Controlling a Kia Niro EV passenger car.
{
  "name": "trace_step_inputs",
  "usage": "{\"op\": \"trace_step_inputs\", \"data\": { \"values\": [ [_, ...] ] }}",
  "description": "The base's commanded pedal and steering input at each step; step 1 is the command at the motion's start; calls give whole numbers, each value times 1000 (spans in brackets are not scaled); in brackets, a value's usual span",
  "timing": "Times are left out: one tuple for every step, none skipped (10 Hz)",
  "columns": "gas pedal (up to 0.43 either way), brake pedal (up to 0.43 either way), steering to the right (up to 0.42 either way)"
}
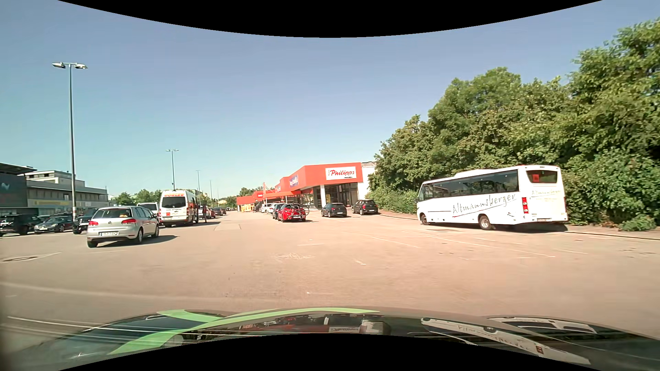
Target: Follow the waypoints while adhering to traffic rules and regulations
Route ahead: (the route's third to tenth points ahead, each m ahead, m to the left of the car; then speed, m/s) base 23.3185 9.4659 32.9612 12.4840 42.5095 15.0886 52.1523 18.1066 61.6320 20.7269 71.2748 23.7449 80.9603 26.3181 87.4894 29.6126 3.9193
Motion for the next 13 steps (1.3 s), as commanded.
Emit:
{"op": "trace_step_inputs", "data": {
  "values": [
    [157,0,-277],
    [177,0,-275],
    [177,0,-275],
    [177,0,-275],
    [177,0,-272],
    [177,0,-259],
    [177,0,-243],
    [177,0,-221],
    [177,0,-190],
    [177,0,-168],
    [177,0,-146],
    [177,0,-110],
    [177,0,-76]
  ]
}}
